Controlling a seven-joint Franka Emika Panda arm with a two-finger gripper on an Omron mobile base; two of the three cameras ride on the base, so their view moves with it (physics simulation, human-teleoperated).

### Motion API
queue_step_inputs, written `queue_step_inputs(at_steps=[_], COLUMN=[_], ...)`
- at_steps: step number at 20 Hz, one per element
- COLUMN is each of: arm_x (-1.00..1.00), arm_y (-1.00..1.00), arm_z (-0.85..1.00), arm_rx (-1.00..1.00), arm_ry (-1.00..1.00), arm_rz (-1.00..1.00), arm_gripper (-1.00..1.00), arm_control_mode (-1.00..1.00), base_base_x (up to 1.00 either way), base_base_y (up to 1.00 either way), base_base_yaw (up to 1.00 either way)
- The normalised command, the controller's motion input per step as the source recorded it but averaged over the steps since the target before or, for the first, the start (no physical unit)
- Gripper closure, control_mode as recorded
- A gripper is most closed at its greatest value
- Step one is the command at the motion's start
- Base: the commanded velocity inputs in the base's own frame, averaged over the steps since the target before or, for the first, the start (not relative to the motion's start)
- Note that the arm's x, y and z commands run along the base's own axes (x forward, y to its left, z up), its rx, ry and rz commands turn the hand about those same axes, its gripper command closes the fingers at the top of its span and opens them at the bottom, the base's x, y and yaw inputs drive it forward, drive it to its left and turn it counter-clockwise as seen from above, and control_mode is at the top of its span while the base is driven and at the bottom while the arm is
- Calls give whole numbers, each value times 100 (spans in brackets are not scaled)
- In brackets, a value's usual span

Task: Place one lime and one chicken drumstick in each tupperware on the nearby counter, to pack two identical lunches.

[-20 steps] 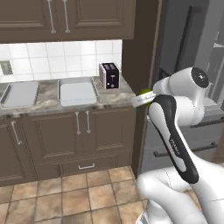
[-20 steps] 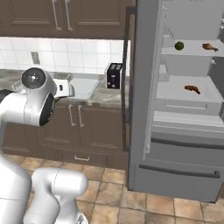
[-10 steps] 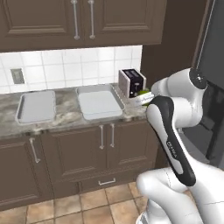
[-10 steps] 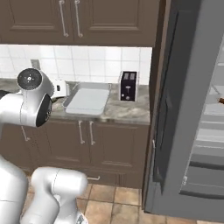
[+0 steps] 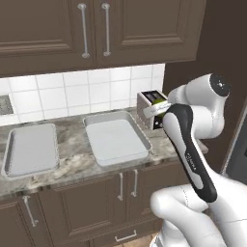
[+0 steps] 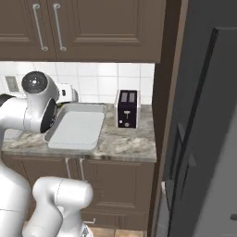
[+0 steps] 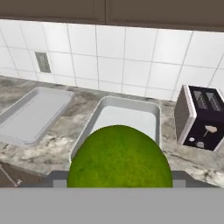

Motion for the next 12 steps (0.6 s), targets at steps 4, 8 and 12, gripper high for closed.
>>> queue_step_inputs(at_steps=[4, 8, 12], arm_x=[0, 12, 34], arm_y=[0, 18, 12], arm_z=[0, -28, -61], arm_rx=[0, -4, -6], arm_ry=[0, 4, 8], arm_rz=[0, 0, 0], arm_gripper=[100, 100, 100], arm_control_mode=[100, -100, -100], base_base_x=[28, 7, 0], base_base_y=[52, 24, 0], base_base_yaw=[-5, 0, 0])
